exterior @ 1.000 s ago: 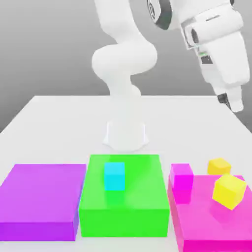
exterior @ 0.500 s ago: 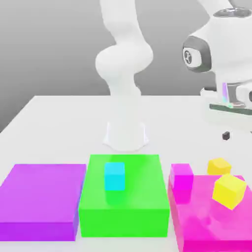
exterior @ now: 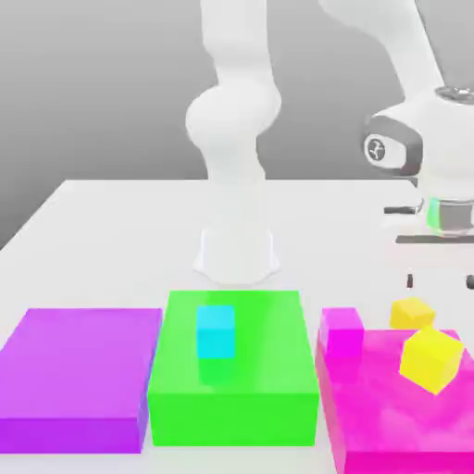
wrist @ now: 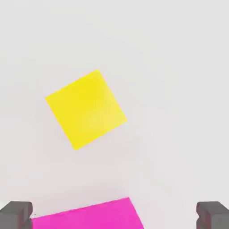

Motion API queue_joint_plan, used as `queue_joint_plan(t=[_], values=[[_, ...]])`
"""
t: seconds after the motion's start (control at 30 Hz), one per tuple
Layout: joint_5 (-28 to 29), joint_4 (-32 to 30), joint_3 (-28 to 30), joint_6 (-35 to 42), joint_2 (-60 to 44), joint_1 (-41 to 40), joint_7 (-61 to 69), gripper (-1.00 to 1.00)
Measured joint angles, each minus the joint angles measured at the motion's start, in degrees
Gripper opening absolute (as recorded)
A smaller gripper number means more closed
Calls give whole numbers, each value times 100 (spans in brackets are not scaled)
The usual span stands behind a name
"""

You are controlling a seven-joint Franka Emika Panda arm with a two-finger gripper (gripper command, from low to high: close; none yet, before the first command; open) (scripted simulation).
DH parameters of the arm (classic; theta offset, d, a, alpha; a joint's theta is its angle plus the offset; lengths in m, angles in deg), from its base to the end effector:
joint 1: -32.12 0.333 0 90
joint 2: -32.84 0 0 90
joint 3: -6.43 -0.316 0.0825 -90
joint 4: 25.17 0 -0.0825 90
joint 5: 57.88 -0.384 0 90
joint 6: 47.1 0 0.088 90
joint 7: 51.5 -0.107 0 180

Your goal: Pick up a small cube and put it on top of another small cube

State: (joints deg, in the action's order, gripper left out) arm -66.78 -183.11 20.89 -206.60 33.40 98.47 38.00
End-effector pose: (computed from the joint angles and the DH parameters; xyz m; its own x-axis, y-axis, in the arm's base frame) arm 0.2488 0.3064 0.2230 -0.6827 0.7280 0.0621 0.7304 0.6823 0.0315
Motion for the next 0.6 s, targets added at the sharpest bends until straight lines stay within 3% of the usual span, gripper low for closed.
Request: queue_joint_plan(t=[0.23,0.6], values=[[651,-295,-111,-318,-210,346,872,0],[1047,-23,-135,-253,-4,177,811,0]])
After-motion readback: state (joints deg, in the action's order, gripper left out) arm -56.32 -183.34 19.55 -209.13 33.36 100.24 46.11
